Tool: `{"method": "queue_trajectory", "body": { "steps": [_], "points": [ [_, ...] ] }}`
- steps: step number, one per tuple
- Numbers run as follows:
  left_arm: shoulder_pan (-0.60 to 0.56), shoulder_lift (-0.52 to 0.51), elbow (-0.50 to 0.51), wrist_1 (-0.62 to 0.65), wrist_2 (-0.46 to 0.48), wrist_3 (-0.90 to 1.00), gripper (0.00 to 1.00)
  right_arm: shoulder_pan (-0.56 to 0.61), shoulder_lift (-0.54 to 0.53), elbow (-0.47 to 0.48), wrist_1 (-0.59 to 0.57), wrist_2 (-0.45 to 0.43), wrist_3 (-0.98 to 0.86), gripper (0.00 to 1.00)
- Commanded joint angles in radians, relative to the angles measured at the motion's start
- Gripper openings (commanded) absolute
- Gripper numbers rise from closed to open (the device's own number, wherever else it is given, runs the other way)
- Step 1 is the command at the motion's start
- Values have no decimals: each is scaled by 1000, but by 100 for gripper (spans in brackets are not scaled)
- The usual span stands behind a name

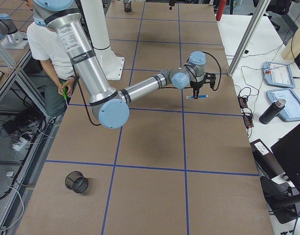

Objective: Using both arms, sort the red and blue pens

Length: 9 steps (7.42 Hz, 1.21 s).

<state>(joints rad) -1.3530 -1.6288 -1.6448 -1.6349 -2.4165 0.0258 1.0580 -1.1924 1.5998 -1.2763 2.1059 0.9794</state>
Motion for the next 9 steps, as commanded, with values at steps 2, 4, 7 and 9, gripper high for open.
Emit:
{"method": "queue_trajectory", "body": {
  "steps": [2,4,7,9],
  "points": [
    [3,-5,28,-3,-1,-1,100,135,-261,183,0,-46,-142,0],
    [3,-5,30,-3,-1,-3,100,241,-350,181,0,-41,-328,0],
    [3,-14,39,-3,-1,-3,100,355,-540,131,272,-12,-481,0],
    [3,-16,42,-3,-1,-3,100,486,-692,146,452,96,-488,0]
  ]
}}
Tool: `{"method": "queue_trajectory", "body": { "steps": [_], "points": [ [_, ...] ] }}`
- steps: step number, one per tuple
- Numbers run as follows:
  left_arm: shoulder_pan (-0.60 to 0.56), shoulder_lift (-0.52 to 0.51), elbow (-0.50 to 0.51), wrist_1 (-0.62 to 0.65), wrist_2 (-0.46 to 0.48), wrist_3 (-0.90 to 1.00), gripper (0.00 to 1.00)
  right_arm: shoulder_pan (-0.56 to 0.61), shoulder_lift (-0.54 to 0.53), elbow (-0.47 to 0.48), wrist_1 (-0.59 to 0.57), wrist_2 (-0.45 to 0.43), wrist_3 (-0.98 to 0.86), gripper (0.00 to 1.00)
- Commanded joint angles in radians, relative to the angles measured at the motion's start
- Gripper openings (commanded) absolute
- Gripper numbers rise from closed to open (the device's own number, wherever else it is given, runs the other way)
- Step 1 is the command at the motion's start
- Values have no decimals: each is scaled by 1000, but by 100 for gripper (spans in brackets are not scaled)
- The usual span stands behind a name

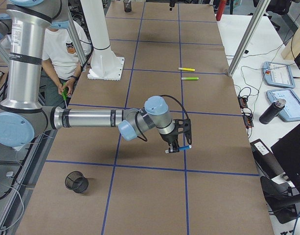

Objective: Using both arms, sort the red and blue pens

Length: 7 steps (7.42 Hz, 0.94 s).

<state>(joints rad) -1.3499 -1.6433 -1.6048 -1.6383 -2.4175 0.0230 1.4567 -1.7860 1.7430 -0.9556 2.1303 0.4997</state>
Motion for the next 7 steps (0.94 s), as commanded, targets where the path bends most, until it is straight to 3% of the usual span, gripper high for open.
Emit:
{"method": "queue_trajectory", "body": {
  "steps": [1,4,7],
  "points": [
    [0,-1,0,0,0,0,100,155,-181,6,238,106,-10,0],
    [0,-1,0,0,-2,0,100,250,-418,-10,567,121,-9,0],
    [0,-1,-1,2,-2,-2,100,520,-484,-140,723,316,-9,0]
  ]
}}
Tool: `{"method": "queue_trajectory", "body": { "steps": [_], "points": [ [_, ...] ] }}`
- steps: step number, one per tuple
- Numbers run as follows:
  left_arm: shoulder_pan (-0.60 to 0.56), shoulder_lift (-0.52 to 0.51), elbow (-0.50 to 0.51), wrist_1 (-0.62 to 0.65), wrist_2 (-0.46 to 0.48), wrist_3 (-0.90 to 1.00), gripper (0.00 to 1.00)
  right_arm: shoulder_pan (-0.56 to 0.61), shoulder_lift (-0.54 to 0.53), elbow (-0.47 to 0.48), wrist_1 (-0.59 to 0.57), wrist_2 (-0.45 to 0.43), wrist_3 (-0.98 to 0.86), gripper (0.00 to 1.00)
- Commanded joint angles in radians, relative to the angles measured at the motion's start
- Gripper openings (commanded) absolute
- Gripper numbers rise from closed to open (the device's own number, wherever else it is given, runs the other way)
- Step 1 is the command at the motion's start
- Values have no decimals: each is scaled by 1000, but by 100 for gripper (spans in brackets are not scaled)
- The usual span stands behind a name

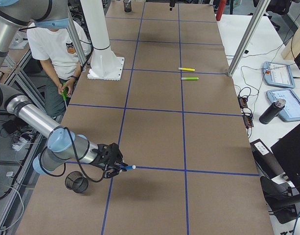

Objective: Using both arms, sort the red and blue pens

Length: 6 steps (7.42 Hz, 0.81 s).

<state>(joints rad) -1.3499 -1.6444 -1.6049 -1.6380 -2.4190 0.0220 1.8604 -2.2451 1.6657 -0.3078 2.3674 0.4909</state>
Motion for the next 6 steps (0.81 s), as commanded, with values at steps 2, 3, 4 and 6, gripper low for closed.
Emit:
{"method": "queue_trajectory", "body": {
  "steps": [2,3,4,6],
  "points": [
    [0,0,-3,3,0,-1,100,186,-121,-78,207,87,0,0],
    [0,0,-3,3,0,-1,100,221,-143,-104,267,104,0,0],
    [0,2,-3,1,0,1,100,308,-140,-162,327,146,-2,0],
    [0,2,-1,1,0,1,100,338,-168,-216,447,150,-11,0]
  ]
}}
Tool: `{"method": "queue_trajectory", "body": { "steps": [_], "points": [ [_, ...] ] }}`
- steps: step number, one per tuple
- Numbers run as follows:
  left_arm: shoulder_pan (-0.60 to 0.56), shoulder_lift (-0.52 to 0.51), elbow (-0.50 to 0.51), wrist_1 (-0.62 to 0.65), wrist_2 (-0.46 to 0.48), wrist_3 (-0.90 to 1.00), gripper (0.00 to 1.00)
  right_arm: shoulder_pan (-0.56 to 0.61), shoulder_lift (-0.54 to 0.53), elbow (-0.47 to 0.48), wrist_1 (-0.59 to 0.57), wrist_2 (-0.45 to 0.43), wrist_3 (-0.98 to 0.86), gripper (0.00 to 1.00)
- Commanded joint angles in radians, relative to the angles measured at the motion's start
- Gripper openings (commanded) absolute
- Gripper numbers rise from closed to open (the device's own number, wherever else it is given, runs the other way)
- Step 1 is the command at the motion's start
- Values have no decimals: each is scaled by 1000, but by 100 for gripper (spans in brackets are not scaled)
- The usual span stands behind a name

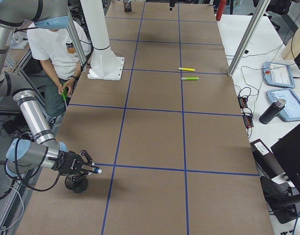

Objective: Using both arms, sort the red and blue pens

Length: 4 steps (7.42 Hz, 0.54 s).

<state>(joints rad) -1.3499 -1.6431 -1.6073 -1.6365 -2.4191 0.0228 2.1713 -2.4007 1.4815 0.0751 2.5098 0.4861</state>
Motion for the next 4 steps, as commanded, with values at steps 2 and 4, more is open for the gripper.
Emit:
{"method": "queue_trajectory", "body": {
  "steps": [2,4],
  "points": [
    [-2,2,0,0,0,0,100,57,-15,-66,64,6,-111,0],
    [-2,2,-5,0,0,-1,100,71,-31,-79,68,-2,-138,0]
  ]
}}
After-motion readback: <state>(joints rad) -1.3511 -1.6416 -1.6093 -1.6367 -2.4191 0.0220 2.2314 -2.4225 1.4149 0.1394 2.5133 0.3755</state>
